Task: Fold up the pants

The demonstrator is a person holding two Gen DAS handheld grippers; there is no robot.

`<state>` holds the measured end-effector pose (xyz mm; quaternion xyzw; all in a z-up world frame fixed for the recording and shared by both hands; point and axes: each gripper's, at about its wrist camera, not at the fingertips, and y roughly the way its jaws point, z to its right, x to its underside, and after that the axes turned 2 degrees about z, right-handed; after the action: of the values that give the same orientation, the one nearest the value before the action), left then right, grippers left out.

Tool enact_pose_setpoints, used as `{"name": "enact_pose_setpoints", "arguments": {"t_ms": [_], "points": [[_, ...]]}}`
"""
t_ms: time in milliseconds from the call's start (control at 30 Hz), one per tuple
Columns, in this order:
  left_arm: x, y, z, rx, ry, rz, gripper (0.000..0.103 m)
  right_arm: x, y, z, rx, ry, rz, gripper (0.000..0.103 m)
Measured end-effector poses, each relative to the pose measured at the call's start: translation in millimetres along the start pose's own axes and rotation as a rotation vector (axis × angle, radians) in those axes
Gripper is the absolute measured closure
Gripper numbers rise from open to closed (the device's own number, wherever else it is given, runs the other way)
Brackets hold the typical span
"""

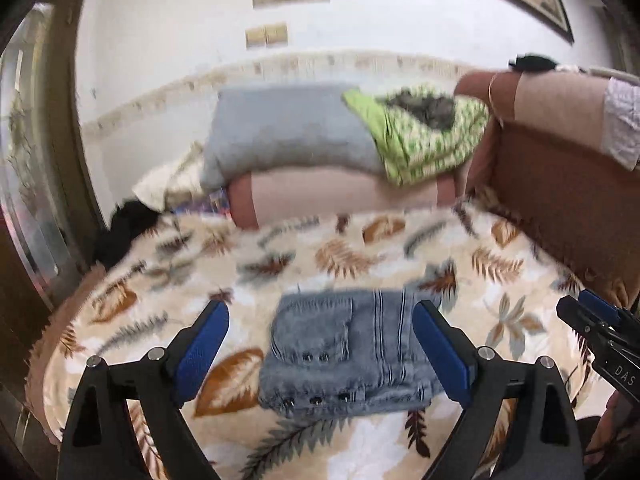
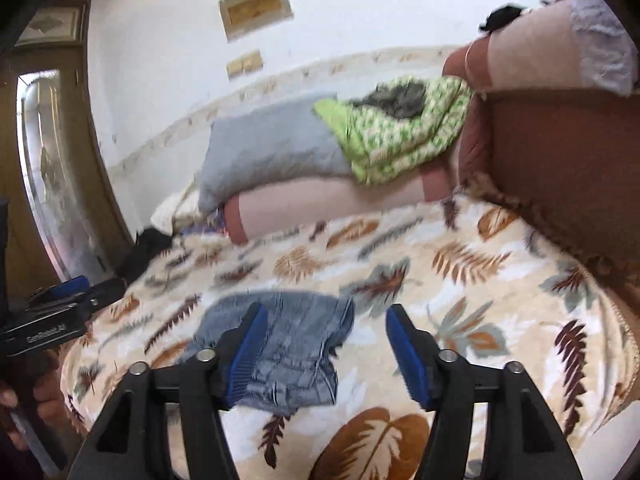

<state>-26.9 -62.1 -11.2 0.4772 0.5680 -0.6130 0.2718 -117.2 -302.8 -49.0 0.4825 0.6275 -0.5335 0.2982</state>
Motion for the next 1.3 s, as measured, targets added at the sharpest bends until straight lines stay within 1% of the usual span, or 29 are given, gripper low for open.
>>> {"name": "enact_pose_setpoints", "arguments": {"t_ms": [67, 133, 267, 633, 767, 867, 1000, 1033, 1067, 1100, 1133, 1167, 1233, 1300], "points": [[-6.7, -15.1, 2.9, -0.011, 0.01, 0.04, 0.01, -5.8, -10.0, -3.2, 0.009, -0.013, 0.05, 0.032], [-12.5, -28.7, 5.4, -0.009, 0.014, 0.081, 0.009, -10.6, -17.3, -5.2, 0.005, -0.006, 0.08, 0.03], [-21.2, -42.2, 8.5, 0.005, 0.014, 0.116, 0.009, -17.3, -28.9, -7.0, 0.002, 0.003, 0.137, 0.029], [-31.1, -67.8, 9.3, 0.008, -0.01, 0.186, 0.009, -18.1, -39.6, -16.5, 0.009, -0.037, 0.183, 0.027], [-31.2, -76.2, 4.5, -0.02, -0.013, 0.22, 0.009, -20.9, -50.7, -24.7, 0.011, -0.056, 0.229, 0.027], [-31.8, -82.4, -2.9, -0.049, -0.026, 0.249, 0.009, -24.3, -62.8, -32.7, 0.016, -0.076, 0.278, 0.025], [-33.0, -88.7, -13.6, -0.089, -0.052, 0.281, 0.008, -32.7, -84.2, -40.7, 0.007, -0.065, 0.357, 0.023], [-33.1, -90.8, -16.2, -0.099, -0.059, 0.292, 0.008, -34.7, -90.2, -42.9, 0.004, -0.063, 0.383, 0.02], [-33.2, -92.0, -17.9, -0.106, -0.062, 0.299, 0.004, -36.5, -97.1, -46.0, 0.005, -0.065, 0.415, 0.017], [-33.2, -93.2, -19.8, -0.114, -0.066, 0.306, 0.001, -37.7, -102.8, -49.8, 0.015, -0.07, 0.447, 0.011], [-32.2, -94.3, -21.6, -0.12, -0.073, 0.313, 0.001, -38.3, -105.5, -53.9, 0.025, -0.08, 0.466, 0.003], [-31.5, -94.6, -22.9, -0.124, -0.076, 0.315, 0.001, -37.6, -106.8, -59.4, 0.033, -0.099, 0.479, 0.001], [-28.9, -92.5, -24.0, -0.129, -0.073, 0.309, 0.001, -35.1, -103.4, -66.9, 0.028, -0.122, 0.462, 0.0], [-27.1, -86.9, -25.0, -0.117, -0.064, 0.272, 0.001, -32.8, -93.3, -72.3, 0.003, -0.135, 0.396, 0.0]]}}
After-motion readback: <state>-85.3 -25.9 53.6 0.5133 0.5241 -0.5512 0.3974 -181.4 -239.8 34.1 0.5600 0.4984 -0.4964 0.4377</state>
